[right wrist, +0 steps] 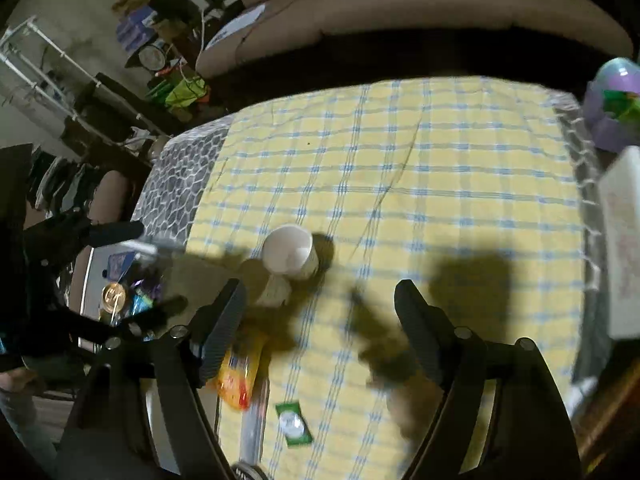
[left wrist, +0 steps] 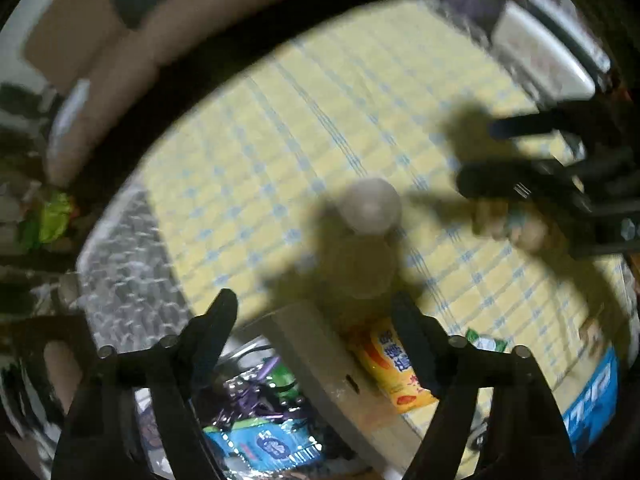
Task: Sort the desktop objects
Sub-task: 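Grasp one white paper cup with the left tool while the right tool grasps the other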
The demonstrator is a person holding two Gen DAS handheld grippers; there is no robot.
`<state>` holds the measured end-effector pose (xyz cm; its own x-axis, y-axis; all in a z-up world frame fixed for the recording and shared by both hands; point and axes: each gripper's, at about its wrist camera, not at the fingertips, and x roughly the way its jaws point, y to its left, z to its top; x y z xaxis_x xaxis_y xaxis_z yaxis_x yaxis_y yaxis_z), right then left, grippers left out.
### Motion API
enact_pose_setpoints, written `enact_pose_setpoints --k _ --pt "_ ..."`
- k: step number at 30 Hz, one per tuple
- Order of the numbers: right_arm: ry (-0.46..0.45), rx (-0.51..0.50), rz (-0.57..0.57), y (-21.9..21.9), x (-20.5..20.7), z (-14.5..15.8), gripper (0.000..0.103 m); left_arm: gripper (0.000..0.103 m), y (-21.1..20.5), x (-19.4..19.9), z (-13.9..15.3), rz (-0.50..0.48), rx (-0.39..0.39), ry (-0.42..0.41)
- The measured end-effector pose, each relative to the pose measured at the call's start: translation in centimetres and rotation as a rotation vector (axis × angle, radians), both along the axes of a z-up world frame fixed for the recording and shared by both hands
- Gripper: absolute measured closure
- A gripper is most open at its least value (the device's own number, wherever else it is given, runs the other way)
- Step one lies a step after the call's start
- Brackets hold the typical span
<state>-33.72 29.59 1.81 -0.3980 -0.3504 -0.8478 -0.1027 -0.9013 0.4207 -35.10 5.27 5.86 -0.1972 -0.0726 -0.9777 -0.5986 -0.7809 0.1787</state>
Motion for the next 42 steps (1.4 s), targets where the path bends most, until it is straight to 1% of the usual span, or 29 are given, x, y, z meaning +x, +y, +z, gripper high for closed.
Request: enact_pose_setpoints --k 1,2,3,4,6,8,9,11,12,13,15,16,17,18,19,21,22,25,27,30,32,34,35,36,38,39,40,42 --pt "-0.005 -0.011 -0.001 0.1 -0.5 -0.6 0.039 0.029 0.3 -0.3 -0.8 -0.027 -0.015 -0.033" --pt "-0.016 -0.03 -0.005 0.0 -1.1 -1.6 0.041 0.029 0.5 -0.8 -1.6 -0.052 -0.037 -0.05" --pt "-0.023 -0.055 -0.006 0.2 -1.7 -2.5 0.047 0.03 0.6 -1.3 -2.2 -0.056 -0.055 -0.059" --pt "-0.03 -0.083 -0.007 0.4 -2.2 -3.4 0.049 0.031 0.8 -1.8 -2.8 -0.057 -0.067 -0.062" --pt "-0.04 -0.108 -0.002 0.3 -3.0 -4.9 0.049 0.031 1.2 -2.5 -3.6 -0.074 -0.054 -0.075" --pt "-0.053 -0.103 0.017 -0.3 -3.8 -6.1 0.049 0.031 1.9 -2.9 -4.4 -0.098 -0.04 -0.096" --pt "-0.062 -0.104 0.025 -0.4 -4.0 -6.6 0.051 0.031 2.2 -2.9 -4.9 -0.117 -0.046 -0.106" --pt "-0.082 -0.111 0.046 -0.7 -4.6 -7.6 0.057 0.04 2.7 -2.9 -6.2 -0.144 -0.077 -0.136" --pt "-0.086 -0.11 0.057 -0.9 -4.7 -7.9 0.065 0.051 2.9 -3.1 -6.9 -0.147 -0.095 -0.15" --pt "-0.091 -0.112 0.07 -1.1 -4.8 -8.3 0.07 0.058 3.0 -3.1 -7.5 -0.145 -0.102 -0.163" --pt "-0.107 -0.121 0.094 -1.6 -5.0 -8.9 0.075 0.058 3.2 -2.6 -8.5 -0.157 -0.091 -0.194" --pt "-0.107 -0.122 0.102 -1.7 -5.1 -9.1 0.08 0.061 3.3 -2.2 -9.0 -0.161 -0.08 -0.207" --pt "-0.102 -0.13 0.11 -1.9 -5.0 -9.3 0.086 0.065 3.4 -1.8 -9.4 -0.16 -0.065 -0.217" --pt "-0.098 -0.137 0.115 -2.1 -5.0 -9.5 0.098 0.074 3.5 -1.6 -9.6 -0.153 -0.054 -0.216" --pt "-0.089 -0.137 0.11 -2.1 -4.7 -9.6 0.098 0.08 3.5 -1.5 -9.7 -0.146 -0.043 -0.21" --pt "-0.056 -0.12 0.089 -1.8 -4.2 -9.1 0.098 0.085 3.4 -1.2 -9.1 -0.112 -0.017 -0.191" --pt "-0.038 -0.134 0.072 -1.3 -3.7 -8.6 0.099 0.088 3.3 -1.1 -8.5 -0.102 -0.001 -0.174" --pt "-0.005 -0.161 0.037 -0.1 -2.4 -6.7 0.099 0.089 2.8 -0.6 -5.4 -0.064 0.083 -0.136" --pt "0.012 -0.159 0.031 0.3 -1.5 -5.0 0.099 0.088 2.2 0.1 -2.9 -0.05 0.111 -0.11" --pt "0.043 -0.151 0.036 0.4 0.3 -1.6 0.099 0.089 0.6 1.5 0.6 -0.024 0.135 -0.067" --pt "0.058 -0.125 0.039 0.1 1.7 0.7 0.099 0.088 -0.7 2.0 2.1 0.005 0.161 -0.058" --pt "0.061 -0.102 0.037 0.2 3.1 2.5 0.099 0.089 -1.2 3.0 2.5 0.016 0.155 -0.041" --pt "0.063 -0.085 0.039 0.0 4.0 3.6 0.099 0.089 -1.0 3.5 2.6 0.014 0.158 -0.052" --pt "0.062 -0.073 0.039 -0.1 4.7 4.3 0.099 0.085 -0.9 3.7 2.4 0.013 0.164 -0.061" --pt "0.055 -0.047 0.038 -0.2 6.1 5.6 0.099 0.064 -0.8 3.6 2.1 0.032 0.162 -0.009" --pt "0.053 -0.041 0.039 0.1 6.8 6.0 0.099 0.042 -0.6 3.4 1.8 0.043 0.171 0.002" --pt "0.053 -0.033 0.039 0.1 7.4 6.4 0.099 0.04 -0.4 3.0 1.3 0.057 0.176 0.006" --pt "0.054 -0.033 0.04 0.6 8.2 6.5 0.099 0.041 0.1 2.1 -0.3 0.076 0.155 -0.01"
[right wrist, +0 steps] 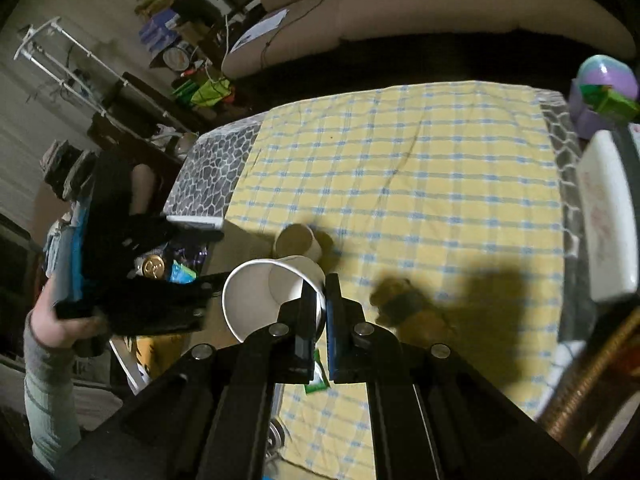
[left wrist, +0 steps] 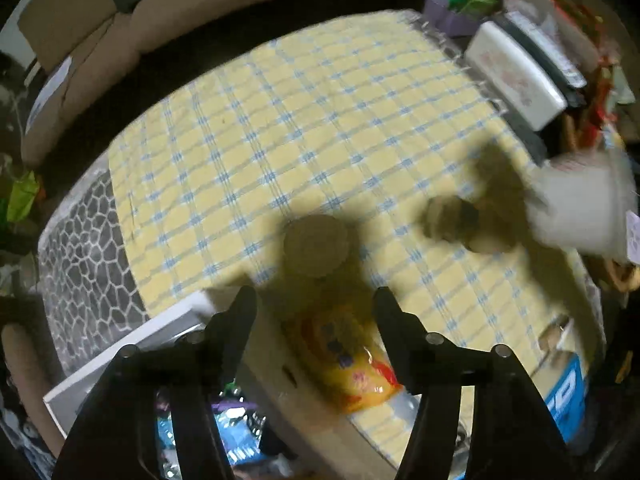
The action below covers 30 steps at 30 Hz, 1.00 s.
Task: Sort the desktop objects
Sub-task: 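Grasp one white paper cup with the left tool while the right tool grasps the other, then carry both paper cups over the white box and open both tools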
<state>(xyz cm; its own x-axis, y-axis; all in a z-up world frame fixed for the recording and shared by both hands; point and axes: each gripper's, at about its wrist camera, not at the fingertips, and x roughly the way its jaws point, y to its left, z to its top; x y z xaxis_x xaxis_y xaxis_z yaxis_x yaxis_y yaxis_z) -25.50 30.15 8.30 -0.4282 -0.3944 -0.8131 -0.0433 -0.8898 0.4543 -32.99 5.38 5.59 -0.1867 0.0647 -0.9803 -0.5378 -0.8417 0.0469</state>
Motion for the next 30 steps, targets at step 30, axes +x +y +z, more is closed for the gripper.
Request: enact_pose_setpoints --k 30 --pt "0.004 -0.044 0.046 -1.1 -0.6 -1.7 0.098 0.059 -1.9 1.4 4.1 -0.024 0.125 -0.007"
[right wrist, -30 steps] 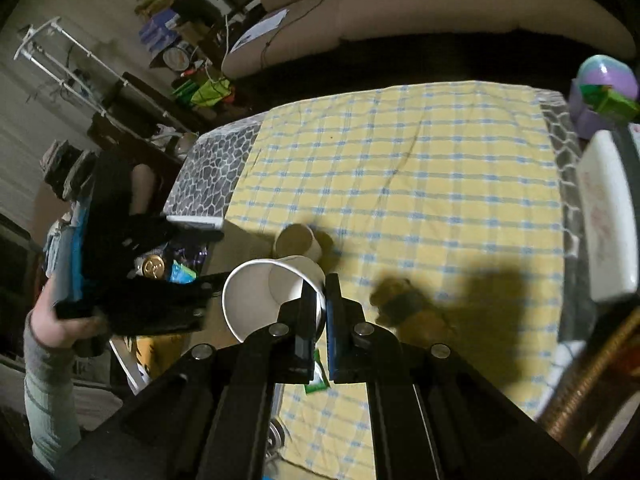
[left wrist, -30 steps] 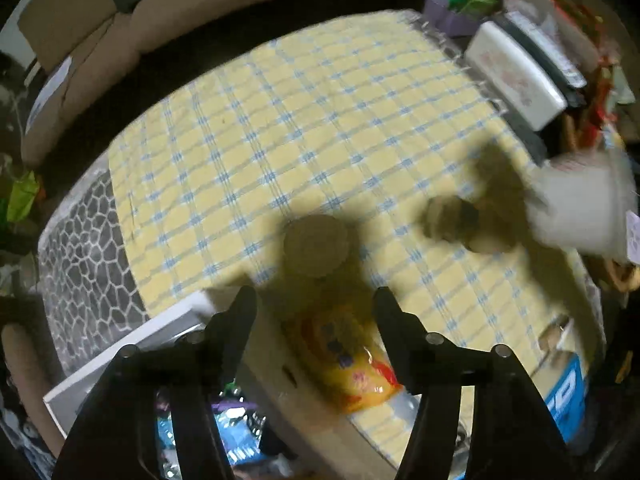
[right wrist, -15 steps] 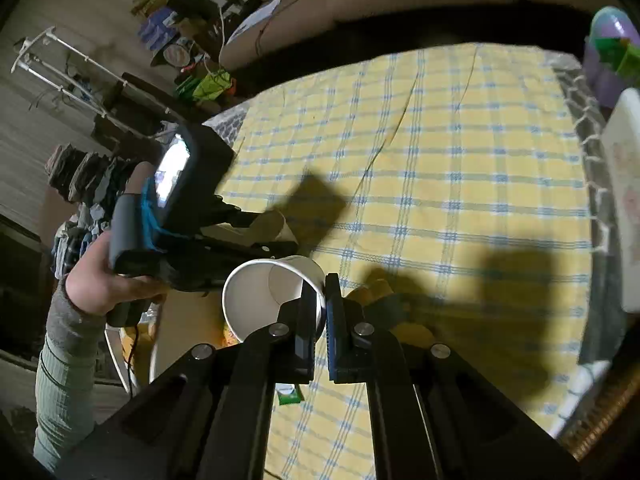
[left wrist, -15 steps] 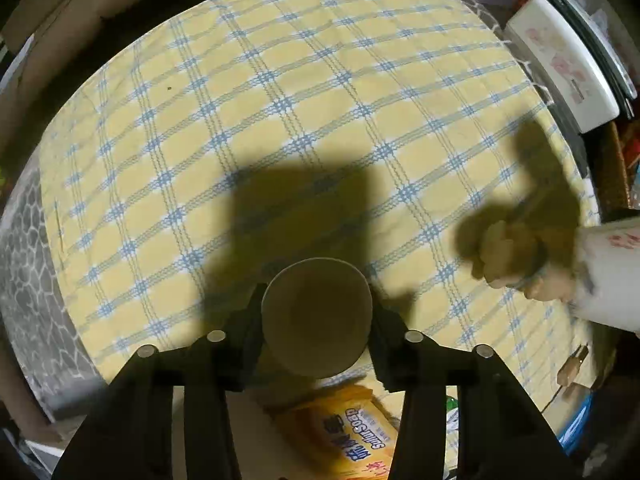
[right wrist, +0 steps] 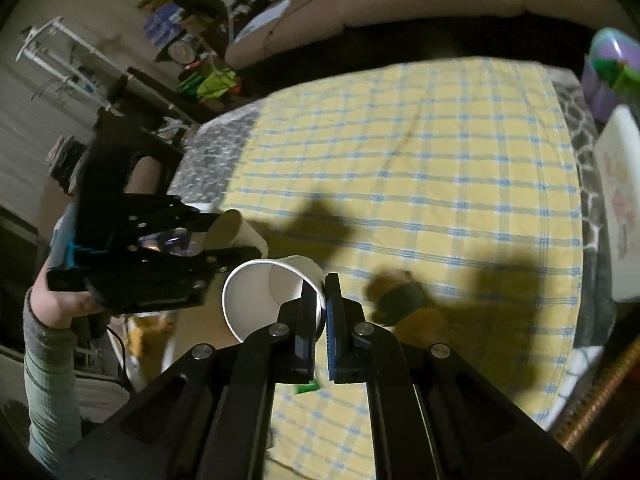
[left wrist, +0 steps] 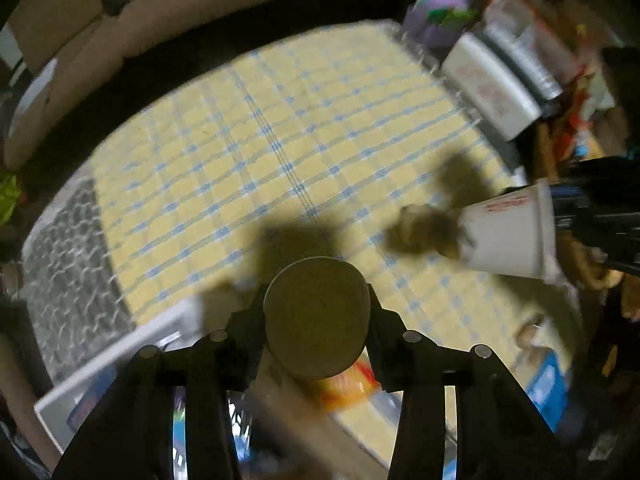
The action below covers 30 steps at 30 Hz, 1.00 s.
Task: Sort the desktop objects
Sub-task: 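Carry both paper cups over the white box and open both tools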
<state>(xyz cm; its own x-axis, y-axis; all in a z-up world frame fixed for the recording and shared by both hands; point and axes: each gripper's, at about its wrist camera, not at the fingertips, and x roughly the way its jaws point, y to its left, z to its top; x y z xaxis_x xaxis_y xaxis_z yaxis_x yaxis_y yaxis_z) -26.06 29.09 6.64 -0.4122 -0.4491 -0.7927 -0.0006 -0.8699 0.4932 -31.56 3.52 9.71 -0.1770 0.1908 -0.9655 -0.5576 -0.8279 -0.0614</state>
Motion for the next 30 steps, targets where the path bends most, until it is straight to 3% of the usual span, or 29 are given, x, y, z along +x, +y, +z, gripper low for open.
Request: enact_pose_setpoints --k 3,6,11,14,17,22,24,26,28,30 --pt "0.025 0.008 0.046 -3.6 0.2 2.6 0.098 0.058 -4.1 2.1 3.6 0.045 0.035 0.032" --pt "0.042 0.007 0.106 -8.1 -0.2 4.2 0.098 0.058 -10.2 3.7 4.6 0.12 0.035 0.031" --pt "0.033 -0.003 0.2 -16.4 -2.0 3.7 0.098 0.058 -20.1 6.4 3.5 0.288 0.045 0.024" --pt "0.008 -0.01 0.229 -20.6 -3.3 1.6 0.098 0.057 -23.4 7.4 1.8 0.35 0.085 0.012" --pt "-0.018 0.018 0.226 -23.4 -4.1 -1.1 0.098 0.057 -24.2 7.6 0.3 0.364 0.13 -0.003" --pt "-0.071 0.076 0.202 -25.1 -5.3 -4.7 0.095 0.055 -21.9 7.0 -1.9 0.332 0.168 -0.028" --pt "-0.084 0.081 0.185 -24.9 -5.4 -5.3 0.092 0.054 -21.1 6.6 -2.9 0.324 0.146 -0.038" --pt "-0.081 0.087 0.166 -24.5 -5.6 -5.0 0.081 0.05 -20.4 6.5 -3.7 0.327 0.102 -0.035" --pt "-0.061 0.073 0.157 -24.0 -5.3 -4.2 0.072 0.041 -20.4 6.8 -3.6 0.336 0.079 -0.013" --pt "-0.038 0.073 0.146 -23.3 -5.0 -3.2 0.07 0.033 -20.9 7.2 -2.8 0.35 0.096 0.009"
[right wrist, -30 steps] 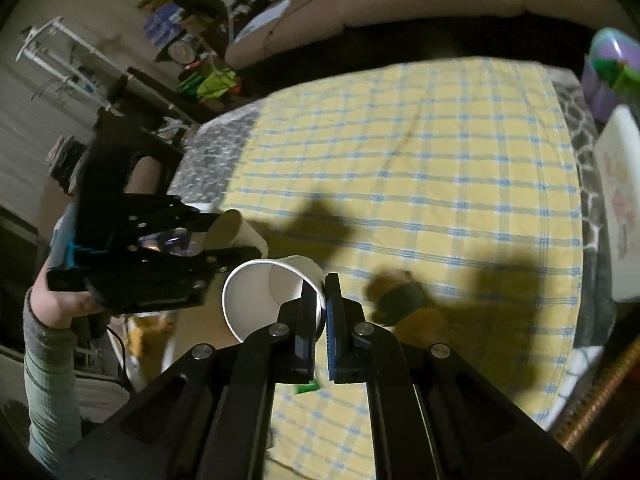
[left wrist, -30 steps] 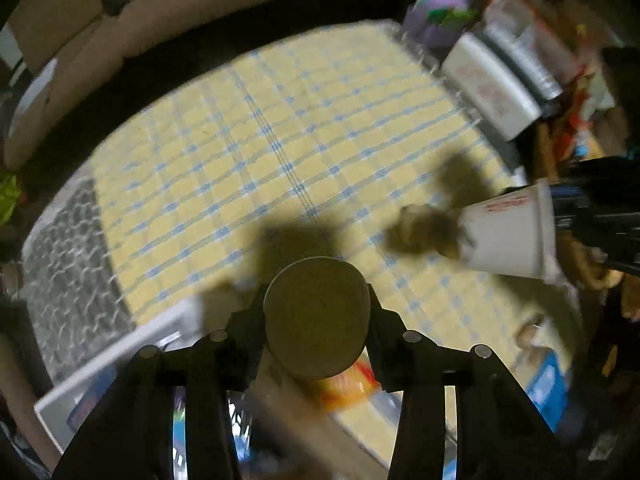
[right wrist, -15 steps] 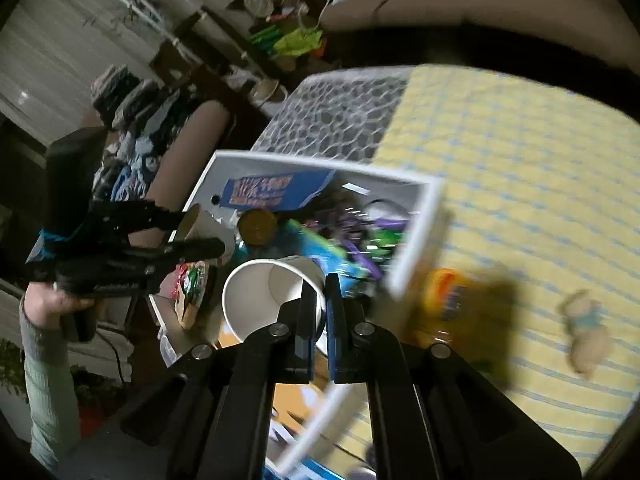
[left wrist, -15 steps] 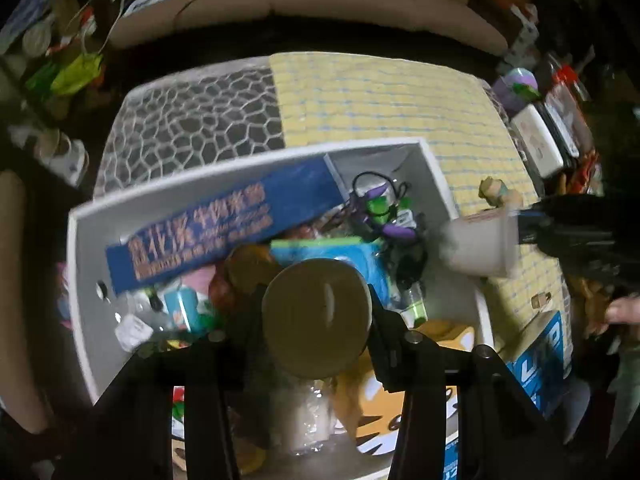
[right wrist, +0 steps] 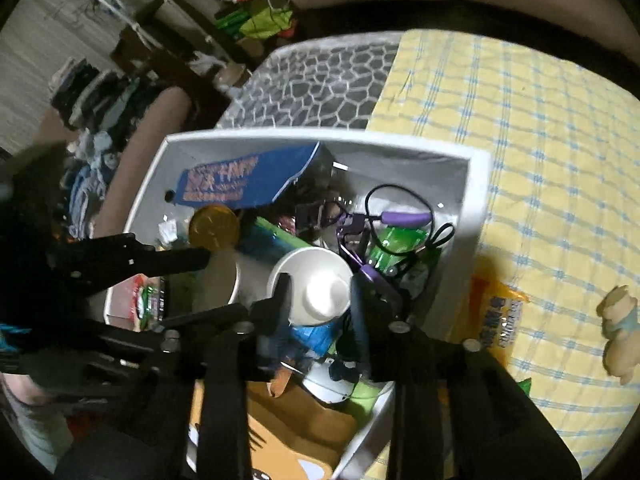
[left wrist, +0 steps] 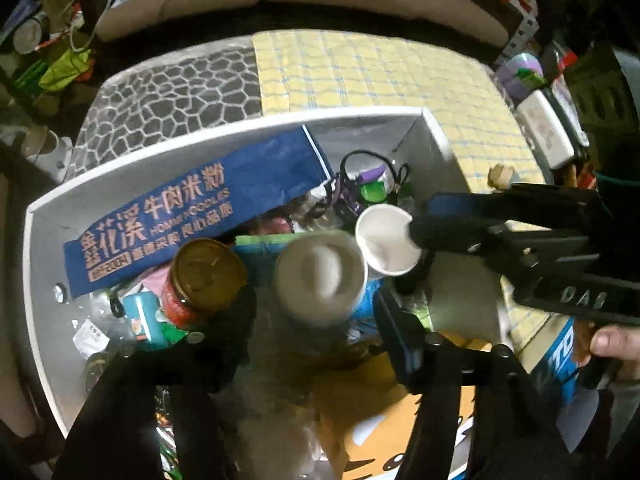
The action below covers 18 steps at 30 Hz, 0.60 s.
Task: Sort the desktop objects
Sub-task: 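Carry both paper cups over the white box and open both tools, then withdraw both tools from the box back over the table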
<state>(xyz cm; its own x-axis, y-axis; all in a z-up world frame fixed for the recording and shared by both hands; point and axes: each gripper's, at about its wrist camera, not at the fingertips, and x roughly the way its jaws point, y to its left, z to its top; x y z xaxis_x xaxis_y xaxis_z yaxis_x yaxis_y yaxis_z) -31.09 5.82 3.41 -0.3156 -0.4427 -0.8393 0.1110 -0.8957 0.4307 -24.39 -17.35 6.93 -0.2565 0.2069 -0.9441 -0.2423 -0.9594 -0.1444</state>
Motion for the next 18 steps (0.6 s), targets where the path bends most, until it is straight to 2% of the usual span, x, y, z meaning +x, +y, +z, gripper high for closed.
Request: enact_pose_setpoints --k 1,3,9,13,18 --pt "0.01 0.0 -0.002 0.4 0.2 0.5 0.07 0.026 -0.3 0.2 0.5 0.016 0.004 0.016" --pt "0.023 -0.007 -0.013 1.4 0.9 1.5 0.07 0.022 -1.0 0.6 1.5 0.042 0.007 0.044" --pt "0.071 0.009 -0.011 3.9 4.8 4.3 0.059 0.02 -2.4 4.3 3.7 0.063 0.042 0.096" --pt "0.084 0.027 -0.03 6.3 7.7 5.2 0.059 0.019 -2.6 8.2 3.9 0.064 0.035 0.121" --pt "0.082 0.048 -0.072 10.2 11.6 5.1 0.058 0.019 -0.6 12.7 3.9 0.04 0.074 0.153"
